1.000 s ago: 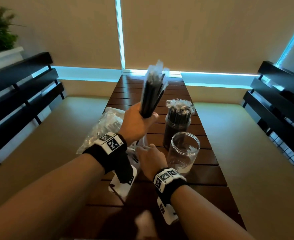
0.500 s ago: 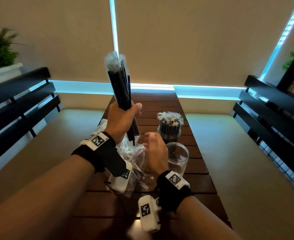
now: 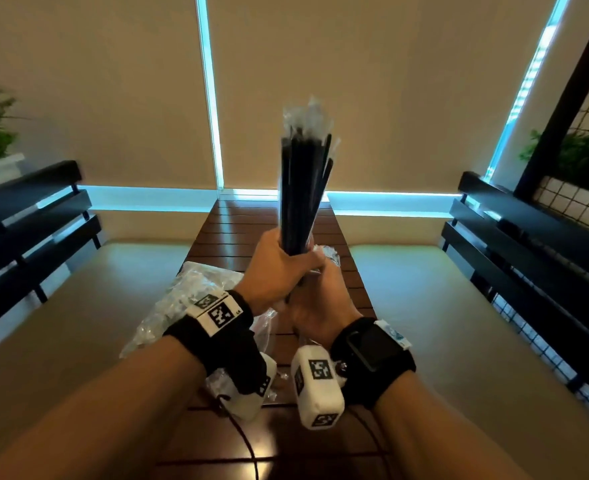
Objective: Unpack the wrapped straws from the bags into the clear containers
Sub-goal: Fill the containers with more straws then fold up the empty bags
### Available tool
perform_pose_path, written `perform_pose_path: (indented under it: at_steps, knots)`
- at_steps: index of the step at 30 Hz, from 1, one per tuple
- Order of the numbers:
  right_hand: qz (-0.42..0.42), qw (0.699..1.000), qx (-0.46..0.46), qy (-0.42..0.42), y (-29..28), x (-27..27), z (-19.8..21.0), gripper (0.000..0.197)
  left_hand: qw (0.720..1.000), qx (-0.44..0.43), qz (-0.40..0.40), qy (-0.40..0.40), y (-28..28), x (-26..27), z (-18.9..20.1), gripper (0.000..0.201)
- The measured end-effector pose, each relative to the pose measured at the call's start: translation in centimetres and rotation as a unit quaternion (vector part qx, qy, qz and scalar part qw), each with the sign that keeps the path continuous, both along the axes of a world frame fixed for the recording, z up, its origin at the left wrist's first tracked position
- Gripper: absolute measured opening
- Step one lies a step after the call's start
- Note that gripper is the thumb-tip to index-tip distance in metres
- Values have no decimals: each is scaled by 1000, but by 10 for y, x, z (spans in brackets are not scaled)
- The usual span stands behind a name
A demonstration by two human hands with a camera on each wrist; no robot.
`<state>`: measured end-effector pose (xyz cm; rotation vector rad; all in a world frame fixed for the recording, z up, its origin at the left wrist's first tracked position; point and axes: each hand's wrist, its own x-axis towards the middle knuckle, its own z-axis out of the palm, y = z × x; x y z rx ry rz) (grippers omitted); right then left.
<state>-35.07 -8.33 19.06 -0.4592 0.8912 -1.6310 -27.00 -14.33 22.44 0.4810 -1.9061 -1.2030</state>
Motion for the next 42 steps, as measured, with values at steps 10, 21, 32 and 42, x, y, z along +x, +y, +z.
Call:
perform_pose_path:
  at_steps: [10,21,32,42]
  knots:
    - [-399,668,-207,592,22,-31,116,40,985,-63,47,-151,-23,-6,-41,35]
    - [-194,867,-143,436,17,-36,63,82,992,-49,46,-110,-25,-30,-33,13]
    - [-393,843,-33,365,-4,-71,28,20,875,-146,-84,-454,-44,-38,-95,117]
    - [-297,798,134,507,-13,-73,-91,23,888,-155,-17,-432,-34,-44,-135,88]
